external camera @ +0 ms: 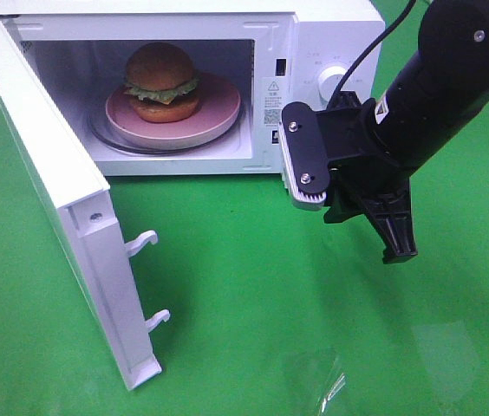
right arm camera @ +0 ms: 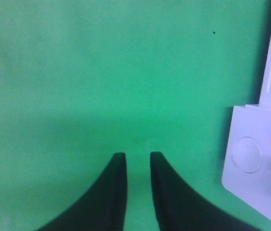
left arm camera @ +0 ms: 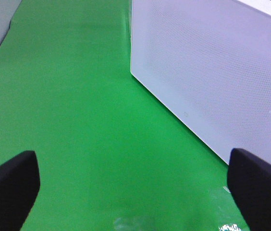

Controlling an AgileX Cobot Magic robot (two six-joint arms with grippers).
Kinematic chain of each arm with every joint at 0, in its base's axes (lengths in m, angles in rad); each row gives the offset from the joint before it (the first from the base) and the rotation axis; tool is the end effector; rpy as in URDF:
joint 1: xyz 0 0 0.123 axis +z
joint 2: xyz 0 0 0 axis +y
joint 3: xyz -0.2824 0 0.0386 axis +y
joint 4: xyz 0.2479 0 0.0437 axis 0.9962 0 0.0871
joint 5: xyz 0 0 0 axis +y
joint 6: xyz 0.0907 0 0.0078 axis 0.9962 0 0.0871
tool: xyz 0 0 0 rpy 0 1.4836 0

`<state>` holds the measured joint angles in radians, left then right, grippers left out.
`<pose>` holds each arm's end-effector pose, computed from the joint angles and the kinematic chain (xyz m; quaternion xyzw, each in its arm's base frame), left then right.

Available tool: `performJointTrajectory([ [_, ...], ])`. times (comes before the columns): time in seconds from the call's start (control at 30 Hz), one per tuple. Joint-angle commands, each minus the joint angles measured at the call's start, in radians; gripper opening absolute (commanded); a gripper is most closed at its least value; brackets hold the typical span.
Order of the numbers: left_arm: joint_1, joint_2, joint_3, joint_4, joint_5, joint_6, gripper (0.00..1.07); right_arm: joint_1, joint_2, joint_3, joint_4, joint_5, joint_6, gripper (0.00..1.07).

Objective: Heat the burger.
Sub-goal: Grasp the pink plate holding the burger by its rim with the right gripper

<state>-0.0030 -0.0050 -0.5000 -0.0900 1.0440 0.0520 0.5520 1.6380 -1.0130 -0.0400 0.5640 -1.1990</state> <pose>-0.0051 -0.0071 0.2788 0.0248 0.8463 -0.0320 0.5312 0.2779 0.1688 0.2113 -0.7556 0.6122 -0.0874 0.2157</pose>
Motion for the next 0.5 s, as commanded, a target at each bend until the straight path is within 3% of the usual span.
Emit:
performJointTrajectory([
  [0.03,0.005,-0.015,0.003,-0.001,-0.008,0.001,0.98,-0.001,-0.009,-0.005,-0.075,-0.039,-0.009,0.40],
  [0.07,0.005,-0.015,0.003,-0.001,-0.008,0.001,0.98,-0.001,-0.009,-0.005,-0.075,-0.039,-0.009,0.40],
  [0.13,0.005,-0.015,0.003,-0.001,-0.008,0.001,0.98,0.000,-0.009,-0.005,-0.081,-0.055,-0.006,0.65],
  [0.17,0.005,-0.015,0.003,-0.001,-0.008,0.001,0.98,0.000,-0.009,-0.005,-0.081,-0.055,-0.006,0.65],
  [0.2,0.005,-0.015,0.003,-0.001,-0.008,0.001,0.98,0.012,-0.009,-0.005,-0.085,-0.062,-0.001,0.78],
  [0.33,0.005,-0.015,0.003,-0.001,-0.008,0.001,0.98,0.033,-0.009,-0.005,-0.133,-0.088,0.059,0.89],
  [0.5,0.005,-0.015,0.003,-0.001,-0.008,0.001,0.98,0.073,-0.005,-0.017,-0.266,-0.147,0.200,0.89],
])
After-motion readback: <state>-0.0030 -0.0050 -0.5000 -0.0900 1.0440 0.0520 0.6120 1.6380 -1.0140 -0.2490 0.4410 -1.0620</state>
